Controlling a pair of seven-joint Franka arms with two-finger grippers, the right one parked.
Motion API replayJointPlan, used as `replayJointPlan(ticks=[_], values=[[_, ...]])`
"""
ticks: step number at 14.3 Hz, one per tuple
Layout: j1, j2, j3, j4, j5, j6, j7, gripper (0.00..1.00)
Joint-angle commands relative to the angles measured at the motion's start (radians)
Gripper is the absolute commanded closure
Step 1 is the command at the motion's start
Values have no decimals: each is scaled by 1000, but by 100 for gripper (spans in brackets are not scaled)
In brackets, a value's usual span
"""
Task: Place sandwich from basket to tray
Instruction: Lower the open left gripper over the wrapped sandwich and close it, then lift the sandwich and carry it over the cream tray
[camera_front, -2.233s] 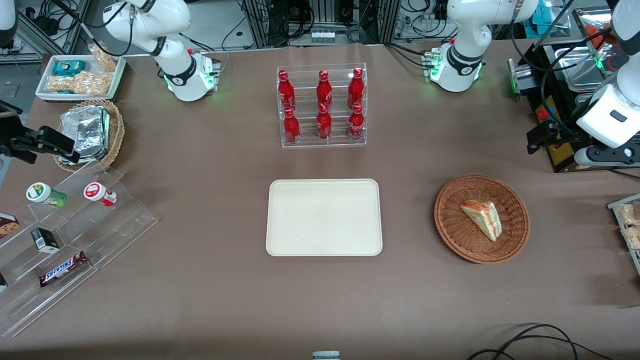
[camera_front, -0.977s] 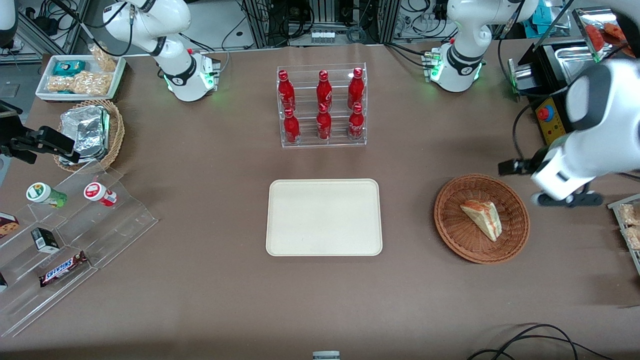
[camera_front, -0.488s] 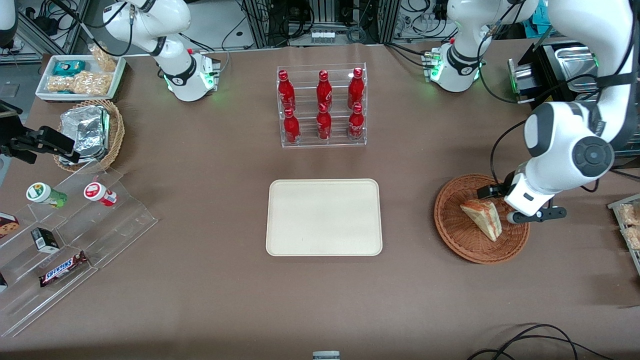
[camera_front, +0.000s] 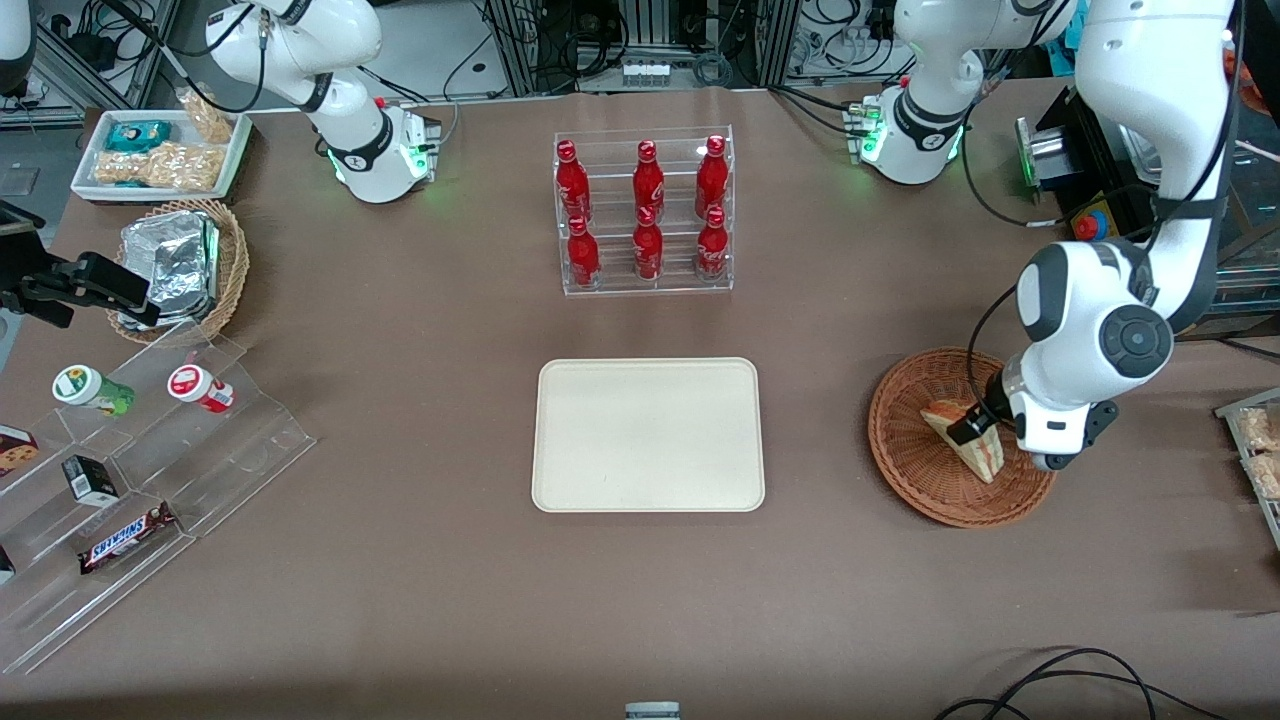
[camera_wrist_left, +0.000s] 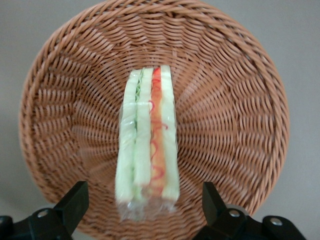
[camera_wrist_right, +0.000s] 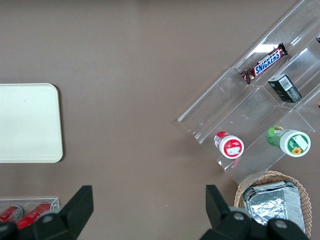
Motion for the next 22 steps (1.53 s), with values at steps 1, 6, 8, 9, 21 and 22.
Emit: replayJointPlan(ticks=[1, 6, 8, 9, 21, 22], values=[[-3, 51, 4, 31, 6, 24, -82, 38], [-5, 20, 4, 46, 10, -54, -73, 96], [-12, 3, 0, 124, 12, -228, -73, 96], [-31, 3, 0, 175, 12, -314, -74, 96], [-362, 247, -82, 527, -4, -320, 62, 94], [-387, 258, -88, 525, -2, -269, 61, 94]])
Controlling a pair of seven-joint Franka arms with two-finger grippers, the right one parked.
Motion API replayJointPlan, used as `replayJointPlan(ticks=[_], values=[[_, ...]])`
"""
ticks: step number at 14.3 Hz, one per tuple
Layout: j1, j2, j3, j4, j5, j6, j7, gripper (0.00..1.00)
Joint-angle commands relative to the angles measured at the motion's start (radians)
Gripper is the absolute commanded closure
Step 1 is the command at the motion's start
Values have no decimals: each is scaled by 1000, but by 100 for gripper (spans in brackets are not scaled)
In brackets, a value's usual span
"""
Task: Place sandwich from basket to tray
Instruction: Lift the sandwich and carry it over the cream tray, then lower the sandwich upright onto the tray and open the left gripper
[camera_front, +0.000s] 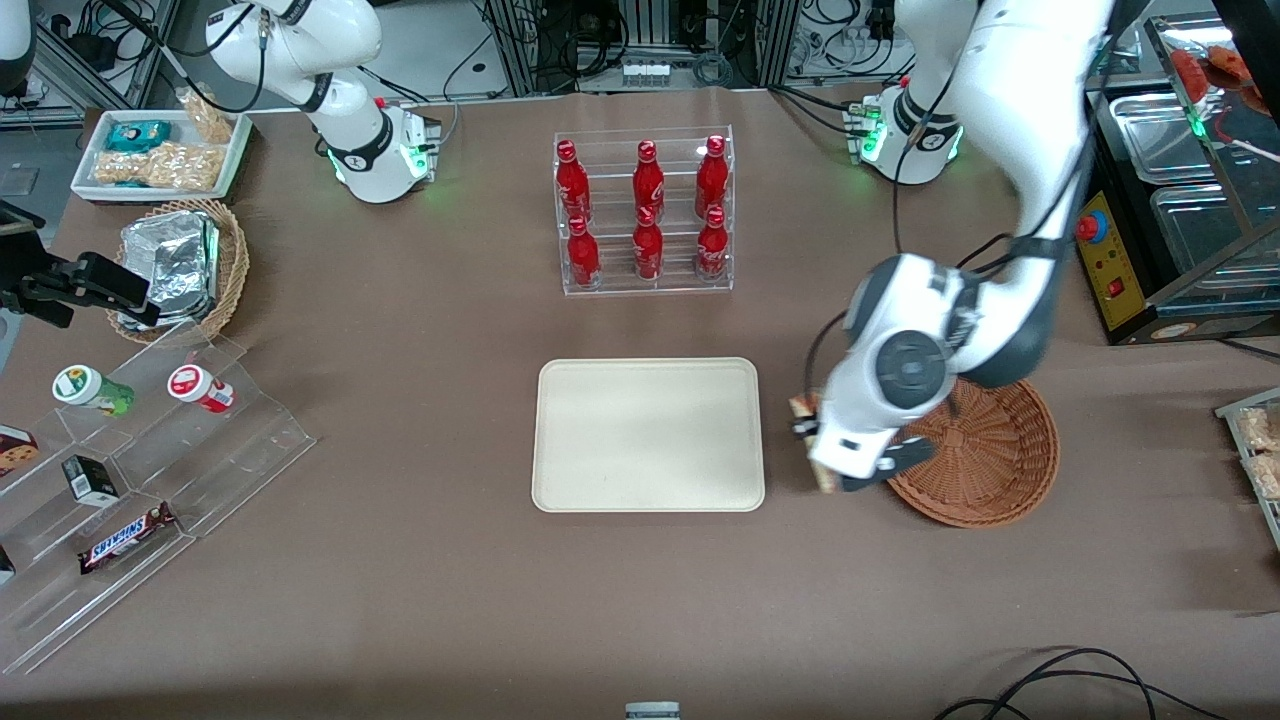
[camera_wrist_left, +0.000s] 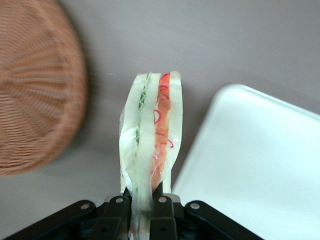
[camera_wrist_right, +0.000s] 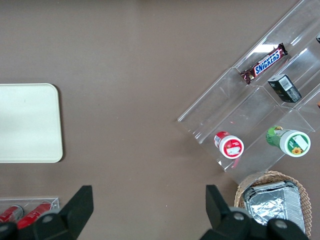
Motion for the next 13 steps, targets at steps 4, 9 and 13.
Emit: replayJointPlan(ticks=[4, 9, 13], values=[[-154, 95, -9, 41, -3, 202, 18, 95], [-249, 167, -9, 46, -6, 361, 7, 94], [-271, 204, -9, 64, -7, 397, -25, 87]])
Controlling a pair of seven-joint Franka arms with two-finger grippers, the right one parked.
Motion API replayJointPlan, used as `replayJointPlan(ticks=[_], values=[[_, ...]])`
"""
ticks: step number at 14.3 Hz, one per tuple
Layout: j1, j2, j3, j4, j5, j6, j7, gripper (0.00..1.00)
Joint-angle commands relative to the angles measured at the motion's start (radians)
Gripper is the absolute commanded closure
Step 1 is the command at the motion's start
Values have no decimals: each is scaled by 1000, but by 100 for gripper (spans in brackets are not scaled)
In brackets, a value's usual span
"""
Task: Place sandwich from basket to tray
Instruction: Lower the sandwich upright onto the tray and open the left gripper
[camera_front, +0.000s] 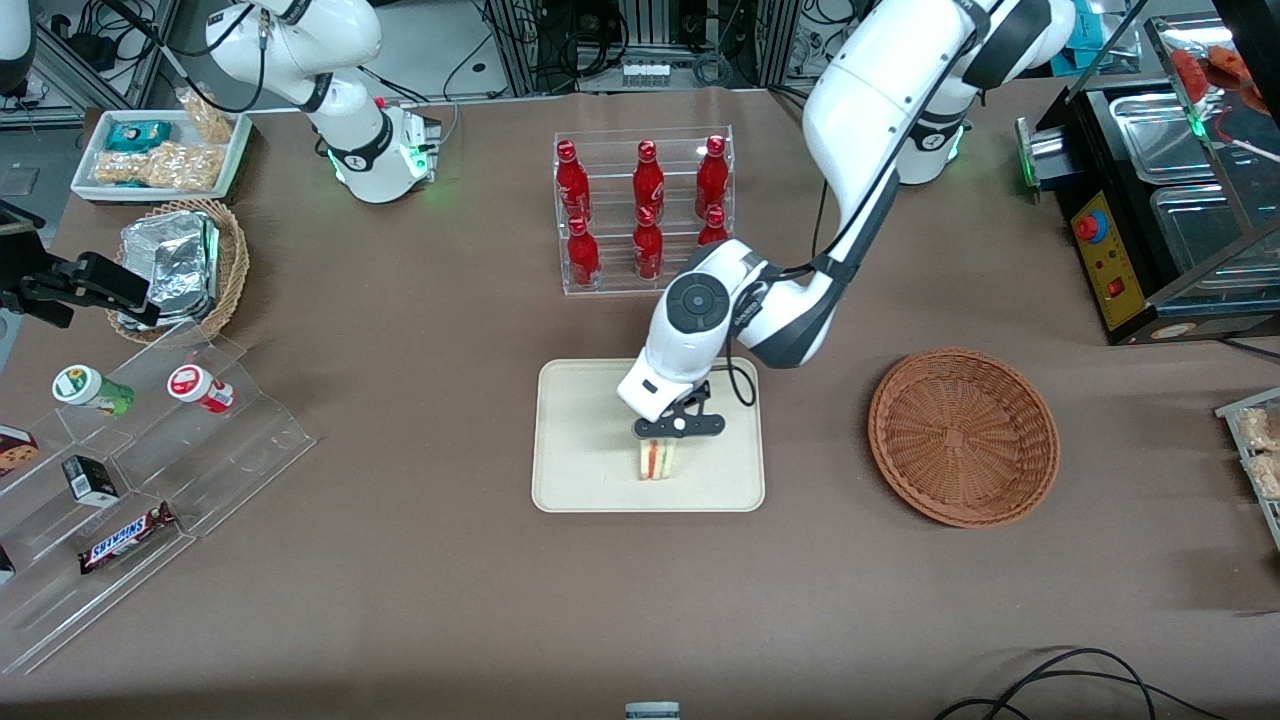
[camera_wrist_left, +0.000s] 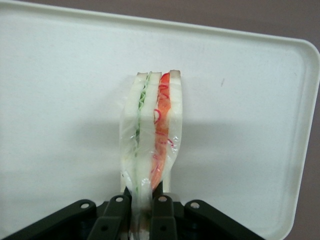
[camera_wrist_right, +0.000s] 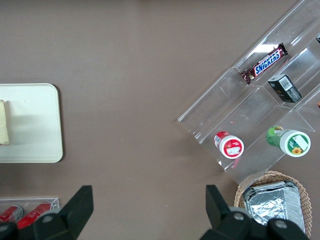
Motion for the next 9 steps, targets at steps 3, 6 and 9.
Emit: replayJointPlan(ticks=[3, 6, 9], values=[[-7, 14, 10, 47, -6, 1, -68, 0], [4, -104, 15, 2, -4, -71, -70, 0], [22, -256, 23, -9, 13, -287, -59, 0]])
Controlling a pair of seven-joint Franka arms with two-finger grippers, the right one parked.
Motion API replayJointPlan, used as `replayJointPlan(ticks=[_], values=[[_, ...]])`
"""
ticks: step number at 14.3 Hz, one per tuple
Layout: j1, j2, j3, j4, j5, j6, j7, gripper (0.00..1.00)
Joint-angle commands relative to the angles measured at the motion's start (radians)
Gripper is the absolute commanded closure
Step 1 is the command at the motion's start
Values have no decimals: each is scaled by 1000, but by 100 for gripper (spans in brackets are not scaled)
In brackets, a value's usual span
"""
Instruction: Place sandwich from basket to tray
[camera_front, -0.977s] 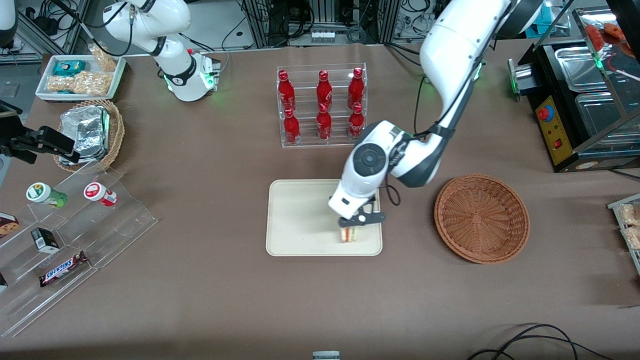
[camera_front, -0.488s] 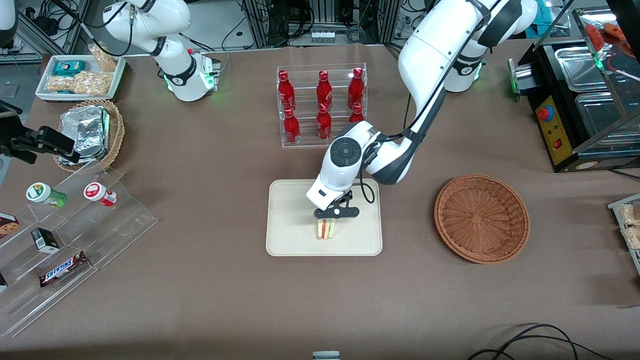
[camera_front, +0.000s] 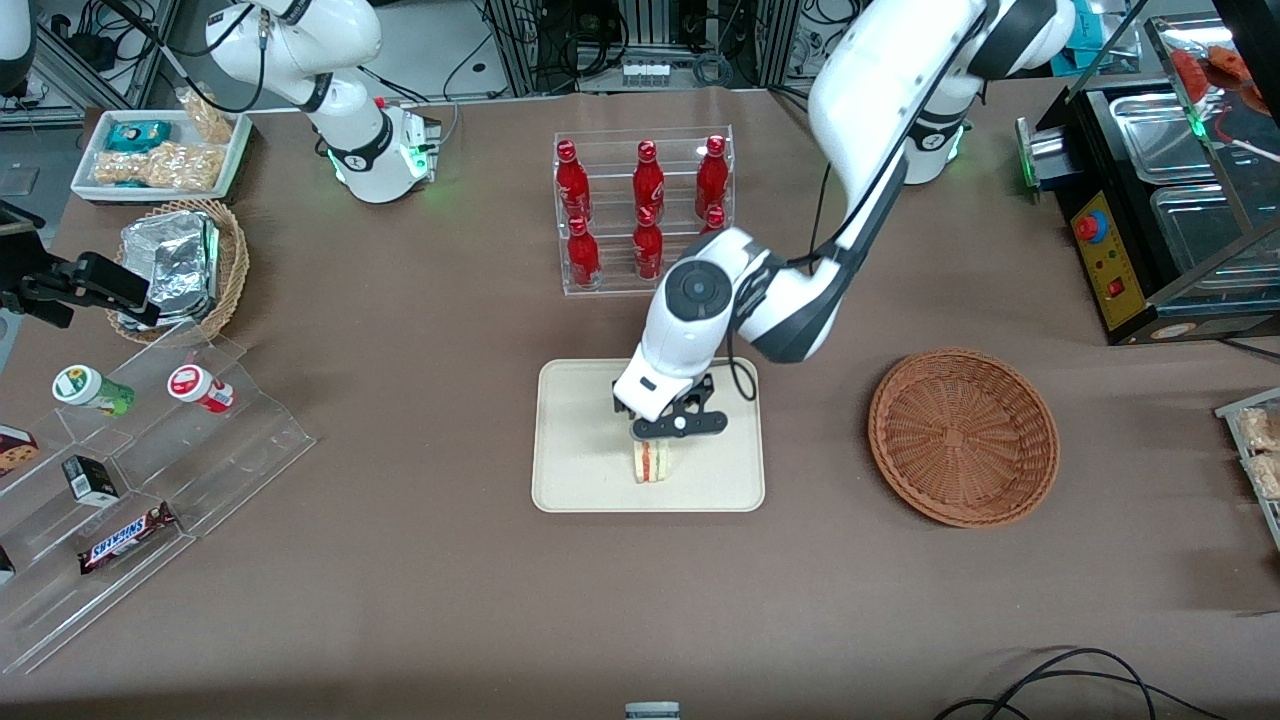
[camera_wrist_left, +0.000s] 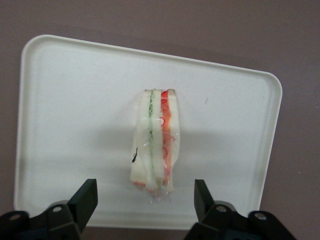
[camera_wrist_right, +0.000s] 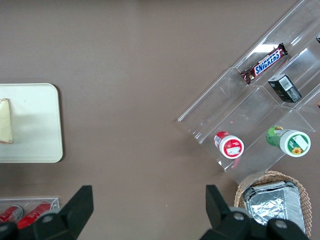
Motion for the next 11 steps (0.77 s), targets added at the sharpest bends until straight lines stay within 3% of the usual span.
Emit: replayJointPlan(ticks=[1, 5, 8, 11], values=[[32, -177, 8, -51, 19, -174, -11, 0], [86, -291, 36, -46, 29, -406, -8, 0], [143, -334, 66, -97, 35, -455, 22, 0], [248, -409, 66, -196, 34, -460, 178, 0]])
